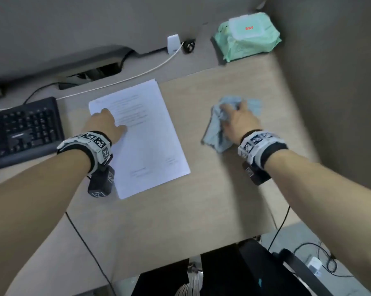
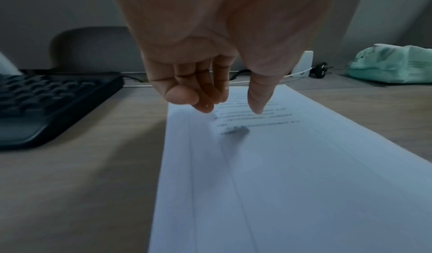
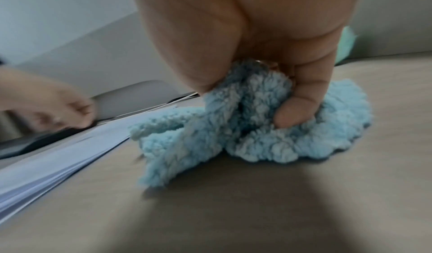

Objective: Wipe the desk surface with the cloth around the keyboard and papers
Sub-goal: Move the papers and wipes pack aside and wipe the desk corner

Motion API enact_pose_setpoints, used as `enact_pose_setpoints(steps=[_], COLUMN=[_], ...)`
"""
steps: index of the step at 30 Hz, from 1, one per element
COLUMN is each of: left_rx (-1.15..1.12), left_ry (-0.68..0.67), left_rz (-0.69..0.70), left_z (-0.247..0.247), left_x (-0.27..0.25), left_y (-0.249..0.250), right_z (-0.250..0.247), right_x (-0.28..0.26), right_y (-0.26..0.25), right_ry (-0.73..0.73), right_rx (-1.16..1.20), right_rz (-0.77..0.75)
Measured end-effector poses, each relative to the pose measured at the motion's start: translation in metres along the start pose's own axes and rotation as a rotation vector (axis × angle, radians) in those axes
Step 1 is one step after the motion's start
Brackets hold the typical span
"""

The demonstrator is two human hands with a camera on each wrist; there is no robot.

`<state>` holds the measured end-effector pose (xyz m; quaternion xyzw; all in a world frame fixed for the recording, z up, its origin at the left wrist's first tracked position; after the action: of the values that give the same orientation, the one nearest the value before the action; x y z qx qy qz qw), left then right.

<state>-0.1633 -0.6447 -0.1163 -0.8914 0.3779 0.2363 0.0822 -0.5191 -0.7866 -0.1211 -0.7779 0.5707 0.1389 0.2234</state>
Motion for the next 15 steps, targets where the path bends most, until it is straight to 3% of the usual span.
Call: enact_pose_setpoints(steps=[2,6,11,15], left_rx=[-0.045,-0.128,-0.232,-0.360], left_ry=[-0.015,-0.026,-0.062,-0.118], left_rz=[-0.017,-0.028,-0.114,-0.203], left_z=[0.007,0.012,0.015,0.020], left_x=[-0.009,-0.026,-0.042,-0.051], left_y=[-0.013,-0.026,-0.053,-0.070], right_z=[0.000,0.038,0.033,0.036], right_x=[-0.007,-0.038,-0.044,-0.057], right_y=[-0.008,-0.067,-0.050,-0.069], right_ry=[-0.002,-0.074,-0.029,-0.067], right_rx=[-0.047,-0.123,-0.109,-0.247], right_rz=[0.066,-0.167,-0.036,-0.079])
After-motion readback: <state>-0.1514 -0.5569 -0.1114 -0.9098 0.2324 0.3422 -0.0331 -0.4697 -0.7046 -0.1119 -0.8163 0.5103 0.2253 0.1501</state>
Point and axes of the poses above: each hand's wrist, its own x-axis towards the middle knuckle, its own z-axis out of the palm, y = z × x, the point moved 8 cm from there along x, towards the middle knuckle, and after that the axes turned 1 degree about y, right-handed, at the moved point
